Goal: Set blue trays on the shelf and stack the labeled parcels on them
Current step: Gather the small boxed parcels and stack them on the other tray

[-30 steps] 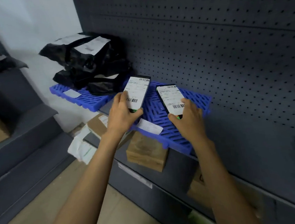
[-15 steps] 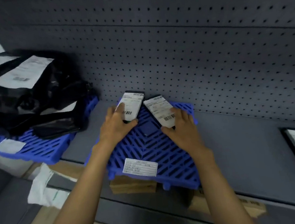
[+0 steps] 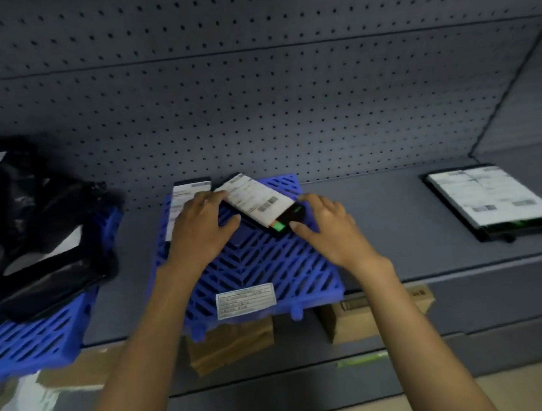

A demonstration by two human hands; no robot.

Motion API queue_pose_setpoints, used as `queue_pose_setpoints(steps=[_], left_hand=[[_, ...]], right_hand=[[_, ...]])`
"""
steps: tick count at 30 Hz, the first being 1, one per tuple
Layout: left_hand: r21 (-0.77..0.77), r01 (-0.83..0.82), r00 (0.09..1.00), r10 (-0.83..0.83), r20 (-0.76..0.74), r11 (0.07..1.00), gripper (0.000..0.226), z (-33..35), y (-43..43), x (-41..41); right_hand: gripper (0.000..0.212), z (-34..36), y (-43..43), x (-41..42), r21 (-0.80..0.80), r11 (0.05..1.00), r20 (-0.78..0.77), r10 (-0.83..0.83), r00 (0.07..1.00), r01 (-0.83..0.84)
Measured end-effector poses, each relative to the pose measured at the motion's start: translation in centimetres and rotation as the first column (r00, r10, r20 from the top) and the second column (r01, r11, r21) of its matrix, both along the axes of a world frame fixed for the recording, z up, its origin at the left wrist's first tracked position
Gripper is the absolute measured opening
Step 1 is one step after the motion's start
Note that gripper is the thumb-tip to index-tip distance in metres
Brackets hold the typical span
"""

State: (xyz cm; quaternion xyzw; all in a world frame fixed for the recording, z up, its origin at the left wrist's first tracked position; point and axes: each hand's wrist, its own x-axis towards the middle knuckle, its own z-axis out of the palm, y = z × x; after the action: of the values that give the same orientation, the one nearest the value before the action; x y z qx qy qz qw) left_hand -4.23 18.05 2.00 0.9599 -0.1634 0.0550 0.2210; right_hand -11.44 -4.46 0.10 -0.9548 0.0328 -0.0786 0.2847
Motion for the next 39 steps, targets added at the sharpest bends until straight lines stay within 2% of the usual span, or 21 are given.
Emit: queue_pose_setpoints(steps=[5,9,17,22,27,33,36,39], left_hand=[[-0.024,0.219,0.974,-0.218,0.057,0.975,0.049,0.4,-5.8,-2.0],[0.030,0.339,0.938,-0.340,0.066,0.940,0.050,0.5,-11.8,-4.0],[0.100,0.450,0.890,-0.455,0.026,0.887,0.053,0.1,-23.9,-8.3],[0.055,0.450,0.893,-0.448,-0.034,0.892,0.053,-1.7,-31.6,-10.9],[0.034,0.425,0.905,-0.425,-0.009,0.905,0.048,-3.7,-39.5,-13.6],[0.115,0.238,0.971,-0.233,-0.055,0.965,0.054,-5.3,-45.2,-14.7],[0.153,0.147,0.989,-0.141,-0.049,0.977,0.065,-5.2,-46.6,-14.2],[0.176,0.101,0.994,-0.092,-0.061,0.979,0.073,-5.2,-47.1,-13.4]], right_hand=[[0.046,0.4,-5.2,-5.9,-0.085,0.977,-0.029,-0.197,0.980,0.194],[0.043,0.4,-9.8,-10.9,-0.117,0.926,-0.031,-0.365,0.930,0.360],[0.043,-0.2,-20.1,-16.8,-0.117,0.835,0.030,-0.538,0.842,0.538],[0.055,-1.7,-27.0,-17.5,-0.147,0.859,0.037,-0.491,0.870,0.491],[0.059,-3.2,-32.8,-16.9,-0.201,0.934,-0.063,-0.313,0.948,0.295],[0.060,-4.1,-37.9,-16.5,-0.249,0.953,-0.057,-0.194,0.979,0.175],[0.055,-3.7,-39.5,-15.3,-0.243,0.953,0.003,-0.189,0.982,0.184],[0.059,-3.6,-39.7,-13.3,-0.195,0.959,-0.003,-0.211,0.978,0.206]])
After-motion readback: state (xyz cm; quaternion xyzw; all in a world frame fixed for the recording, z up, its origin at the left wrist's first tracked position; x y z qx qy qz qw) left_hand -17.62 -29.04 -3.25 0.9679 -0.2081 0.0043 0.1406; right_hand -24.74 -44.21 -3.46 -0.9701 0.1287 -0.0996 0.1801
